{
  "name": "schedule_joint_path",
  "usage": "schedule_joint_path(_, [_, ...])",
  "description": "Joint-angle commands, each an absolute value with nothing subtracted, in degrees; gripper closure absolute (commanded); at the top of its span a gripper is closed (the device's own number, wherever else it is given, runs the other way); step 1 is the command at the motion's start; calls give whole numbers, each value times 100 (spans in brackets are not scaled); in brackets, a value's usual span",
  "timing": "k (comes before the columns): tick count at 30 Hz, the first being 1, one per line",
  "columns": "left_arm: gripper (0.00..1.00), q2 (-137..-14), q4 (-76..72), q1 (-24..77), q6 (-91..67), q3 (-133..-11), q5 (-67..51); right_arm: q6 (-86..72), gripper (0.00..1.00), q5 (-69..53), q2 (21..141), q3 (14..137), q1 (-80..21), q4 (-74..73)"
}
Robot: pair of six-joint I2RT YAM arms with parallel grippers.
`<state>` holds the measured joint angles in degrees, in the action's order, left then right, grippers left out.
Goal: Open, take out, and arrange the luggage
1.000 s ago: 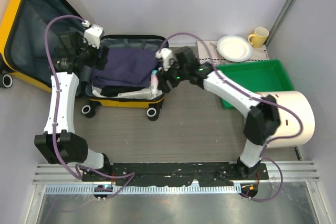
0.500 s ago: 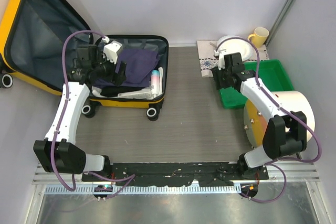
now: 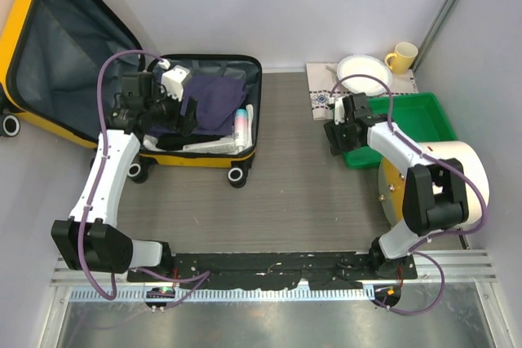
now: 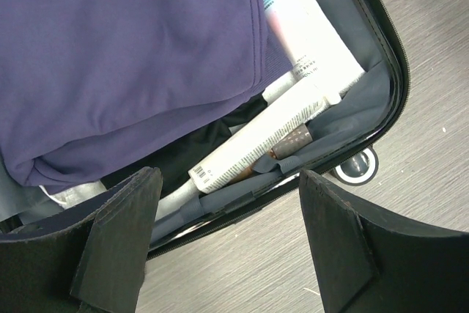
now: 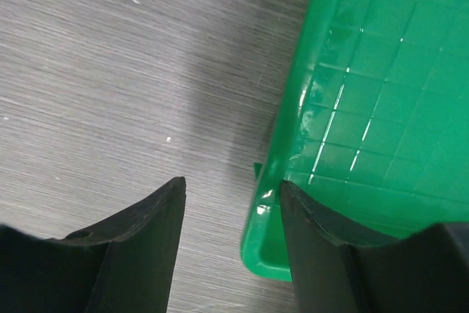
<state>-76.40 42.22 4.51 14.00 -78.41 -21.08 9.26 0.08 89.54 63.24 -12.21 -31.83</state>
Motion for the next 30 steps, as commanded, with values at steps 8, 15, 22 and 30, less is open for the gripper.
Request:
schedule_joint_path(8, [21,-7576,4078,475,1038,-7813,-2144,-78,52,-1993,9747,6987,-1318,-2962])
schedule_joint_path(15, [24,-7883,4061,483,1150,-7805,-2066,-764,51,-2452,9844,7058,-1907,-2401])
schedule_joint_path(22, [23,-8411,4078,492,1213,-8147,-2056,-1485,45,-2540,10107,7145,-2355,-1714])
schedule_joint_path(30, [27,-8771,3955,817,1854,-8095,-2153,-1836,44,-2891,10318,7163,-2698,-968])
